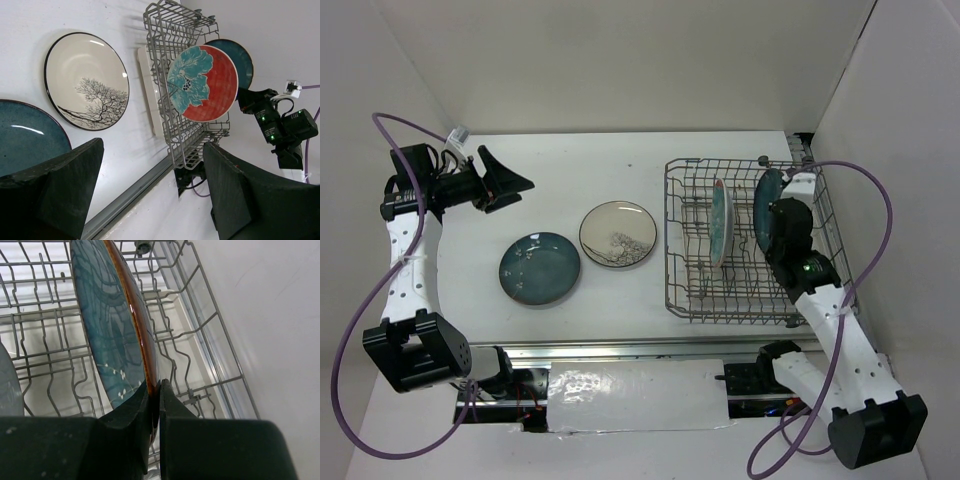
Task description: Load the plates into the dish rack
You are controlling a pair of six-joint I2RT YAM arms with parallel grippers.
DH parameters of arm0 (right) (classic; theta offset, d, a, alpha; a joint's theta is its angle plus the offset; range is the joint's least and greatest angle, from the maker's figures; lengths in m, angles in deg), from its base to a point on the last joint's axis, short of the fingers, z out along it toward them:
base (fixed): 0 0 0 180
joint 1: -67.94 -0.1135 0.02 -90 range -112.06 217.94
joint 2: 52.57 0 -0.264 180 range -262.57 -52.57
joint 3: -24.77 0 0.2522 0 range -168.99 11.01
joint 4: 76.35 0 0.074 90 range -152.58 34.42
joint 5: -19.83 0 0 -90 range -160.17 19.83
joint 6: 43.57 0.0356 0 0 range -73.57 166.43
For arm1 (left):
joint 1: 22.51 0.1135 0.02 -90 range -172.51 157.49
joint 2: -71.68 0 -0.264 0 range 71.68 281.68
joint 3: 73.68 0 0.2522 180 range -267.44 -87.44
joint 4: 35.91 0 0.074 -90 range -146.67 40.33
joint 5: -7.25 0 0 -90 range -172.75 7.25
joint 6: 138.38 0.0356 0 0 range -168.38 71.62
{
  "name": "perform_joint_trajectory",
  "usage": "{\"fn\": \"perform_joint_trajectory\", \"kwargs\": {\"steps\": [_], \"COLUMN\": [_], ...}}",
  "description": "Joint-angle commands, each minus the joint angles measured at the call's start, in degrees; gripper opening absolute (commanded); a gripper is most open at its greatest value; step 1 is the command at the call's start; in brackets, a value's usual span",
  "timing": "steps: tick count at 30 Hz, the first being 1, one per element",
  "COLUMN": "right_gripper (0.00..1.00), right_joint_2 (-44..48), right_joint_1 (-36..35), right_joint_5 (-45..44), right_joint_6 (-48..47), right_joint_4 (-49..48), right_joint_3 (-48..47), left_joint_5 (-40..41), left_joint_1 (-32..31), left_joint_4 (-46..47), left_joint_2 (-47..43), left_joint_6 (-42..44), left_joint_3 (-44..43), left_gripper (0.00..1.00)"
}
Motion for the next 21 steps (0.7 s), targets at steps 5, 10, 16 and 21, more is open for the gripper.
{"fn": "perform_joint_trajectory", "kwargs": {"steps": [5,10,16,21], "right_gripper": [0.0,0.0,0.0,0.06], "right_joint_2": [1.71,1.79,2.06,1.97], "right_joint_1": [-3.54,-5.65,-6.27,-6.44], "right_joint_5": [-11.54,-14.53,-14.88,-15.14], "right_joint_6": [7.15,7.85,9.61,11.37], "right_joint_4": [-7.87,-8.14,-7.61,-6.03], "right_joint_3": [1.25,3.1,4.59,5.56], "left_joint_5": [-0.03,0.14,-0.65,-0.74], "left_joint_1": [0.35,0.35,0.35,0.35], "left_joint_4": [-0.35,-0.87,-0.35,-0.44], "left_joint_2": [0.26,0.26,0.17,0.08], "left_joint_6": [1.84,2.01,1.58,1.75], "left_joint_3": [-1.91,-2.61,-1.91,-2.17], "left_gripper": [0.93,0.93,0.93,0.93]}}
